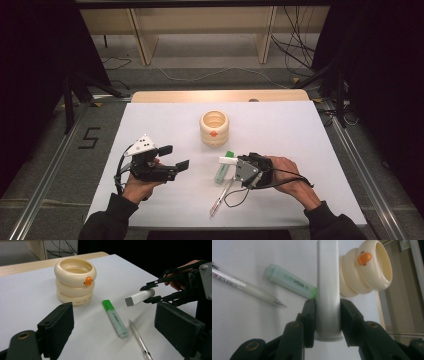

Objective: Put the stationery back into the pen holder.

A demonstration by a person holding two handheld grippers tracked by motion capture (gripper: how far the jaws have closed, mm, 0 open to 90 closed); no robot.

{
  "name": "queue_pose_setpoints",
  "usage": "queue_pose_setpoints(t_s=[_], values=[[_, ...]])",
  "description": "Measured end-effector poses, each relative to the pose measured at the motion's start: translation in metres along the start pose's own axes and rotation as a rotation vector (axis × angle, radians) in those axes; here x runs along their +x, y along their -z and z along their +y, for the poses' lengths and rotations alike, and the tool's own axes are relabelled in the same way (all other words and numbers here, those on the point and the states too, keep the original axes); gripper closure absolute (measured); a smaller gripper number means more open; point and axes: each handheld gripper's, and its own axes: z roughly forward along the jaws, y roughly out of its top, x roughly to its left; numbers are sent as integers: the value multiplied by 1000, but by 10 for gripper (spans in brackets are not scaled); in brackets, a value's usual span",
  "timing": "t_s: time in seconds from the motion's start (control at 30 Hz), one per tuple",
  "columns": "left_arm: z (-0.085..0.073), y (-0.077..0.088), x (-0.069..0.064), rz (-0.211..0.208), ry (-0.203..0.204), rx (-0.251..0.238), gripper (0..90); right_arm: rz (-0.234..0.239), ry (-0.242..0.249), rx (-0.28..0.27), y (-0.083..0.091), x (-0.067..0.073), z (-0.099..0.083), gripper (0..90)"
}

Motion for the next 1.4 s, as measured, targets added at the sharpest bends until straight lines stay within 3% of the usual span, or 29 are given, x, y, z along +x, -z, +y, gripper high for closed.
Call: queue_pose_setpoints(t_s=[0.3,0.47,0.67,0.83,1.03,1.27,1.4], values=[[15,-20,-2,-37,-24,106,155,-79,93,-30,1,7,5,677],[21,-32,-5,-64,-30,181,158,-119,200,-18,-1,17,10,677],[21,-47,-7,-104,-55,258,168,-161,305,-43,-4,25,14,677],[23,-59,-11,-124,-84,306,176,-182,354,-60,-4,29,16,677],[25,-70,-14,-161,-88,363,191,-205,403,-70,-5,34,17,677],[21,-75,-17,-204,-99,409,218,-225,464,-99,-5,40,19,677],[19,-78,-20,-222,-122,462,221,-238,510,-114,-6,42,21,677]])
